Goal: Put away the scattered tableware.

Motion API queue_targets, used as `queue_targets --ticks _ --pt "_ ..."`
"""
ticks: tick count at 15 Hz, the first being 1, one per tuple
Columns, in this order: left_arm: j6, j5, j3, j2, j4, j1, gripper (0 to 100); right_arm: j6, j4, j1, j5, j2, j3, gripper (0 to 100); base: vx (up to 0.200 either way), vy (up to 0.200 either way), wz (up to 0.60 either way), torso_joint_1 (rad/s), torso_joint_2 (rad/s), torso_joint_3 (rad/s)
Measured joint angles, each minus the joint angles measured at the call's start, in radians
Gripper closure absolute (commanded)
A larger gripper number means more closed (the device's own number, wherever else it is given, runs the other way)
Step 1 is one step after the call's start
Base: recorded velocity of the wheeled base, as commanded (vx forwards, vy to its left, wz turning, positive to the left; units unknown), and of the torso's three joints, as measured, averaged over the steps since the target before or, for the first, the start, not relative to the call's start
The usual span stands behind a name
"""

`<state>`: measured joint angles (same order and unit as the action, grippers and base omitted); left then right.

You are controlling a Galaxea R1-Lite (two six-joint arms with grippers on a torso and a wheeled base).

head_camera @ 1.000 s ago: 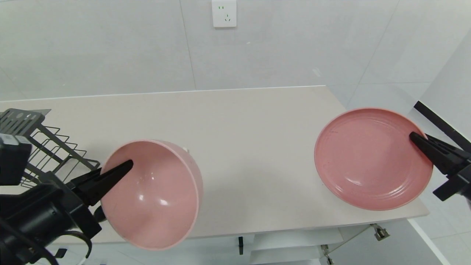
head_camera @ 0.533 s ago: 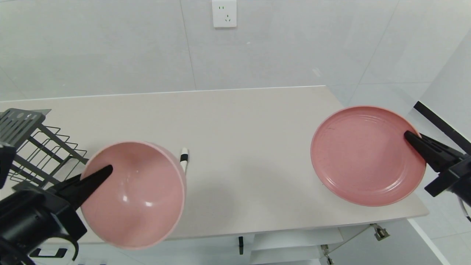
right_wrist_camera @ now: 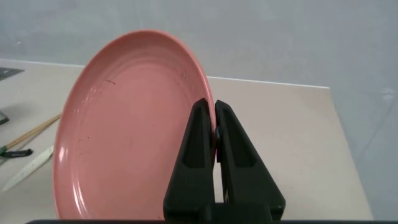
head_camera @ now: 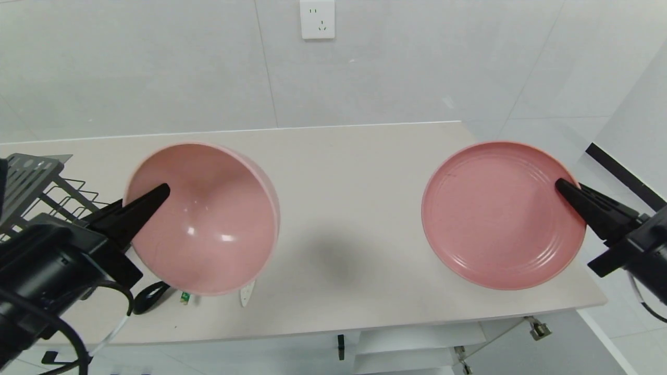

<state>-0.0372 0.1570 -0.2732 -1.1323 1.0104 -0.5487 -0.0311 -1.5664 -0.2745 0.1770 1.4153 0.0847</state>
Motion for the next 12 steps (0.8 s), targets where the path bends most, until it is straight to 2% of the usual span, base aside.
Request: queue_targets --ticks 2,3,6,12 --pt "0.059 -0.004 0.074 -0.08 0.171 0.0 100 0.004 -0.003 -0.012 0.0 0.022 -0.006 100 -0.2 0.0 0.0 0.017 0.0 0.002" --pt "0.081 -0.005 0.103 -0.114 0.21 -0.002 100 0.015 -0.003 -0.014 0.0 0.028 -0.006 100 -0.2 0.0 0.0 0.002 0.0 0.007" --pt "0.085 -0.003 0.129 -0.174 0.235 -0.007 100 0.107 -0.003 -0.018 0.0 0.036 -0.012 100 -0.2 0.0 0.0 0.004 0.01 0.006" --pt "0.086 -0.004 0.146 -0.202 0.258 -0.017 100 0.126 -0.002 -0.033 0.0 0.038 -0.02 100 0.0 0.0 0.0 0.0 0.0 0.0"
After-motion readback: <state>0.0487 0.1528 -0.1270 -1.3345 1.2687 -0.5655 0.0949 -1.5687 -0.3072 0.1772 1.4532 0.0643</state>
